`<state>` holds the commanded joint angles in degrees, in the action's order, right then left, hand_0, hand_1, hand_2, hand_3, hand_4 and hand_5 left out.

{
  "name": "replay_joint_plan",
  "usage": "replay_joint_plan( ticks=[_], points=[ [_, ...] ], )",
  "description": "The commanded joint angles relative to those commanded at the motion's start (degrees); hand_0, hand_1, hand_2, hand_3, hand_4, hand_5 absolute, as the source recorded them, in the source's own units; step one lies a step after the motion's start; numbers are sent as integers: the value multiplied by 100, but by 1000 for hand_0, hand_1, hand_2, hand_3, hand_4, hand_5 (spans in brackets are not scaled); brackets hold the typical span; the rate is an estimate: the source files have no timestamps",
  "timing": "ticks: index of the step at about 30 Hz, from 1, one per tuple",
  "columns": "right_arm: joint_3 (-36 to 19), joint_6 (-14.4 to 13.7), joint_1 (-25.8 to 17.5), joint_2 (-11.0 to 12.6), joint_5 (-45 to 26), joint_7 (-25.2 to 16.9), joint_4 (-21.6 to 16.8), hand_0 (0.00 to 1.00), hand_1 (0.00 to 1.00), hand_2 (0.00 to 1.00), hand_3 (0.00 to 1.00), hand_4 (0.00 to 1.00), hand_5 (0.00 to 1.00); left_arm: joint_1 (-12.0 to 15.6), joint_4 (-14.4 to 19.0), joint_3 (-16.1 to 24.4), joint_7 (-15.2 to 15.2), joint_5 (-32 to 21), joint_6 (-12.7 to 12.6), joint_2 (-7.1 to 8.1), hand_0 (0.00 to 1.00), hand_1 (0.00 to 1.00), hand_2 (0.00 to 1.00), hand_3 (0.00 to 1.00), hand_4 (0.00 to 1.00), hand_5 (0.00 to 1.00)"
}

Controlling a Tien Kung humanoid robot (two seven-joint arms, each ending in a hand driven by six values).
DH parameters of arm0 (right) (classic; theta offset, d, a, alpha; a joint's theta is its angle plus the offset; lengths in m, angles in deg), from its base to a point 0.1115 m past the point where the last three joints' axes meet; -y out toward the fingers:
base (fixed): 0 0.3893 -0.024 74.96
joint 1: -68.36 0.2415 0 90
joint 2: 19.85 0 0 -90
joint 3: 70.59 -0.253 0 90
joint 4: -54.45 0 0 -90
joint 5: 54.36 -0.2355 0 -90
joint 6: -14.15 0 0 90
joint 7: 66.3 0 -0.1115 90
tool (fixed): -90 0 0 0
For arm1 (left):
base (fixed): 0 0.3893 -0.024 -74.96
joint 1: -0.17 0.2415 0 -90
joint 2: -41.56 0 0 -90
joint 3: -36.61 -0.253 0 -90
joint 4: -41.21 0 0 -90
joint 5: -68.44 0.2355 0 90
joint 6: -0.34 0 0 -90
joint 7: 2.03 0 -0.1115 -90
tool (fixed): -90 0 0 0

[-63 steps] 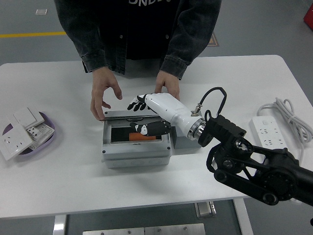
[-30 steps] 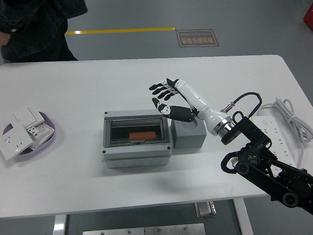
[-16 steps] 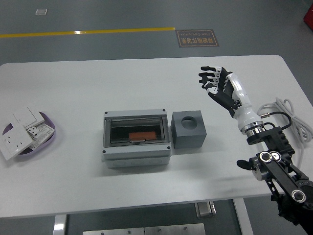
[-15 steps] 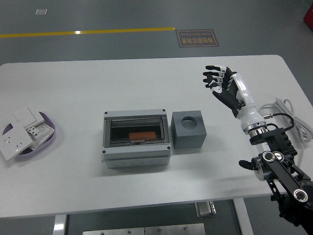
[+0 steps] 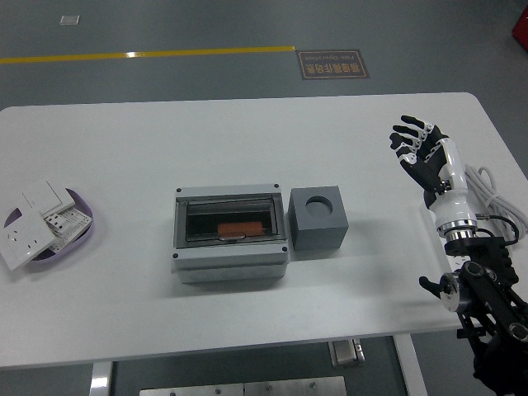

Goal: Pick up the cylinder from the cube,place it in the box,flap close box

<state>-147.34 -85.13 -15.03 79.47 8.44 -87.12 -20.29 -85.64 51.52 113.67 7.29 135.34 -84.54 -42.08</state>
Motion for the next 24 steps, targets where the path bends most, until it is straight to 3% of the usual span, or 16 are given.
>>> replay_joint_plan(
  ticks=[1, 13, 24],
  points=[
    [18, 1, 4, -4, -5, 3, 6, 681, 649, 676, 716, 806, 185, 13, 0, 0, 2, -1, -1, 3, 634, 666, 592, 643, 709, 303],
    [142, 49, -24, -38, -68, 22, -28, 693, 648, 672, 706, 805, 187, 208, 0, -271, -39, -148, 23, 49, 634, 666, 592, 645, 712, 304],
    [-19, 57, -194, 30, 2, 57, -334, 695, 651, 669, 691, 801, 187, 337, 0, -1024, -335, -738, 66, 115, 634, 666, 592, 645, 714, 302]
  ],
)
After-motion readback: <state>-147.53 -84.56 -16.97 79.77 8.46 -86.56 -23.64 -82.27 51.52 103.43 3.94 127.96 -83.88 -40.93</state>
